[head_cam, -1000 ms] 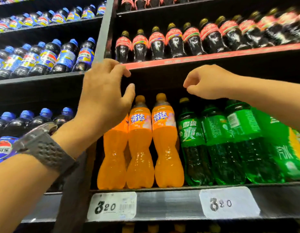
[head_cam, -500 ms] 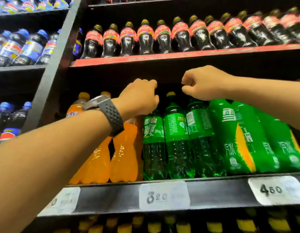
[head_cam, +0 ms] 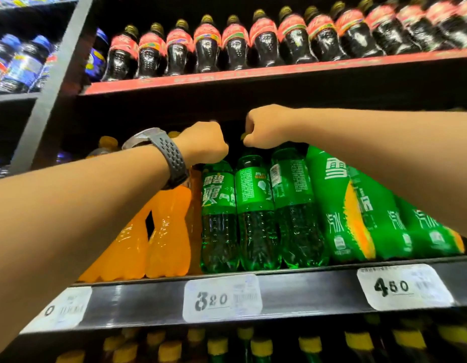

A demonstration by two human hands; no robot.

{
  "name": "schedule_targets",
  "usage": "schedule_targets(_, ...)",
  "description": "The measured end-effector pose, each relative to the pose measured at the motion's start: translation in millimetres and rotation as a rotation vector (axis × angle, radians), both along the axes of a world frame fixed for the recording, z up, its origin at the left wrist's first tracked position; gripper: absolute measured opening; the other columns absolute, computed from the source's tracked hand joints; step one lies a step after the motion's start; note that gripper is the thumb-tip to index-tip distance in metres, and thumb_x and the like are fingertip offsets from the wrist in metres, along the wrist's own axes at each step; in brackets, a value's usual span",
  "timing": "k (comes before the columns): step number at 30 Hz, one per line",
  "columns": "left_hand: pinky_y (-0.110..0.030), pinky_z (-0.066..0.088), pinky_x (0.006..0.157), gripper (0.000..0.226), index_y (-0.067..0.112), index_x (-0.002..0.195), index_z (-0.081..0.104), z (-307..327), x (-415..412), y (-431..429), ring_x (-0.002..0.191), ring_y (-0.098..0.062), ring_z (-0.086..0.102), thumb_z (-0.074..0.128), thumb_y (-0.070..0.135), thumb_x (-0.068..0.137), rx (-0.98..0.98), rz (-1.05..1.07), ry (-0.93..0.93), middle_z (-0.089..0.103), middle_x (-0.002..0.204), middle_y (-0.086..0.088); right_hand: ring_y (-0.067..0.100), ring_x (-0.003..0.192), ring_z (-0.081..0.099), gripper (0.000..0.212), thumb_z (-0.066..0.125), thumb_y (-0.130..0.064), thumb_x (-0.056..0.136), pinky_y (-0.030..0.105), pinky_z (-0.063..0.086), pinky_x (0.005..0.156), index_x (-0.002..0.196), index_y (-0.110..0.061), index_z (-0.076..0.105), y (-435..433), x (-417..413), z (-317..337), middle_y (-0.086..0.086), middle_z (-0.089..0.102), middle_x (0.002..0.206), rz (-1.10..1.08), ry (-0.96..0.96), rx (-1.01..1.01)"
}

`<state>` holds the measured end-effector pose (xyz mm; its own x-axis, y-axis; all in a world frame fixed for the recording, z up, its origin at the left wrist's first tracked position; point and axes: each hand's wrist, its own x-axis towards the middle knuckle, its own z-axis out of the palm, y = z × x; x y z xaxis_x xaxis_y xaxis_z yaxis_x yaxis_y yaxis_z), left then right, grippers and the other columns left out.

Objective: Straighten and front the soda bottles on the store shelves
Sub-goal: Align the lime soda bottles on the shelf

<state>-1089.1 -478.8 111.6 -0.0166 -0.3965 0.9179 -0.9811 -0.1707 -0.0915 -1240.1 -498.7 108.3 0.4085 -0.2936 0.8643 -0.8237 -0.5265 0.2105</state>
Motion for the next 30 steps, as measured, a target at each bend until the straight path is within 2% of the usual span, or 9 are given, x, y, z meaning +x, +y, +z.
schedule_targets(3, -0.03, 0.038, 0.059, 0.029, 0.004, 0.108, 0.054, 1, 1, 2, 0.078, -0.024, 0.051, 0.056, 0.023, 0.086, -0.014, -0.048, 0.022, 0.052, 0.091, -0.008, 0.029, 0.097, 0.061, 0.033, 0.056, -0.025, 0.088, 0.03, 0.049, 0.074, 0.113, -0.005, 0.062, -6, 5, 4, 0.012, 0.065, 0.109, 0.033, -0.025, 0.051)
schedule_targets(6, -0.028, 0.035, 0.049, 0.012, 0.006, 0.086, 0.057, 3, 0, 7, 0.067, -0.021, 0.053, 0.054, 0.018, 0.084, -0.008, -0.088, 0.019, 0.059, 0.081, -0.007, 0.023, 0.075, 0.057, 0.027, 0.057, -0.026, 0.086, 0.026, 0.043, 0.056, 0.102, -0.005, 0.065, -8, 10, 5, 0.007, 0.062, 0.086, 0.07, -0.078, 0.072)
schedule_targets(9, -0.028, 0.032, 0.046, 0.018, 0.011, 0.07, 0.052, 1, -3, 11, 0.062, -0.018, 0.05, 0.052, 0.018, 0.086, 0.009, -0.045, 0.0, 0.053, 0.068, -0.004, 0.018, 0.064, 0.05, 0.024, 0.056, -0.025, 0.087, 0.022, 0.037, 0.048, 0.099, -0.006, 0.064, -11, 13, 7, 0.002, 0.053, 0.073, 0.123, -0.157, 0.104)
schedule_targets(12, -0.027, 0.032, 0.047, 0.021, 0.011, 0.067, 0.05, 0, -3, 15, 0.064, -0.02, 0.05, 0.051, 0.017, 0.087, 0.011, -0.05, 0.005, 0.051, 0.067, -0.003, 0.019, 0.067, 0.053, 0.024, 0.061, -0.027, 0.084, 0.022, 0.038, 0.049, 0.097, -0.007, 0.067, -14, 14, 8, 0.002, 0.056, 0.074, 0.193, -0.207, 0.114)
schedule_targets(17, -0.027, 0.035, 0.05, 0.012, 0.007, 0.082, 0.056, 0, -6, 23, 0.075, -0.025, 0.054, 0.05, 0.016, 0.087, 0.002, -0.026, -0.059, 0.055, 0.078, -0.008, 0.02, 0.068, 0.056, 0.024, 0.069, -0.034, 0.078, 0.023, 0.037, 0.048, 0.084, -0.011, 0.065, -17, 17, 9, 0.001, 0.057, 0.072, 0.207, -0.253, 0.059)
schedule_targets(20, -0.027, 0.034, 0.047, 0.016, 0.007, 0.074, 0.053, 1, -7, 26, 0.073, -0.026, 0.053, 0.05, 0.016, 0.087, 0.022, -0.013, -0.088, 0.054, 0.075, -0.009, 0.021, 0.071, 0.058, 0.031, 0.071, -0.045, 0.074, 0.024, 0.038, 0.052, 0.075, -0.015, 0.06, -17, 16, 10, 0.0, 0.056, 0.072, 0.204, -0.281, 0.04)
schedule_targets(25, -0.03, 0.037, 0.059, 0.017, 0.009, 0.075, 0.053, 3, -5, 26, 0.078, -0.026, 0.055, 0.05, 0.021, 0.087, 0.049, 0.028, -0.11, 0.056, 0.082, -0.009, 0.024, 0.08, 0.055, 0.038, 0.062, -0.052, 0.081, 0.027, 0.039, 0.061, 0.089, -0.016, 0.06, -17, 12, 12, 0.003, 0.057, 0.084, 0.103, -0.199, -0.013)
schedule_targets(28, -0.03, 0.04, 0.062, 0.019, 0.007, 0.093, 0.062, 6, -4, 26, 0.083, -0.026, 0.057, 0.051, 0.022, 0.088, 0.043, -0.004, -0.108, 0.06, 0.089, -0.009, 0.025, 0.081, 0.056, 0.032, 0.057, -0.038, 0.089, 0.026, 0.04, 0.06, 0.094, -0.007, 0.063, -16, 9, 13, 0.008, 0.063, 0.094, 0.085, -0.155, 0.038)
schedule_targets(30, -0.03, 0.043, 0.066, 0.025, 0.006, 0.102, 0.067, 7, -2, 26, 0.089, -0.028, 0.061, 0.051, 0.019, 0.088, 0.026, -0.026, -0.121, 0.065, 0.096, -0.011, 0.026, 0.092, 0.06, 0.03, 0.056, -0.03, 0.089, 0.026, 0.047, 0.07, 0.105, -0.008, 0.068, -14, 6, 14, 0.009, 0.067, 0.104, 0.113, -0.145, 0.041)
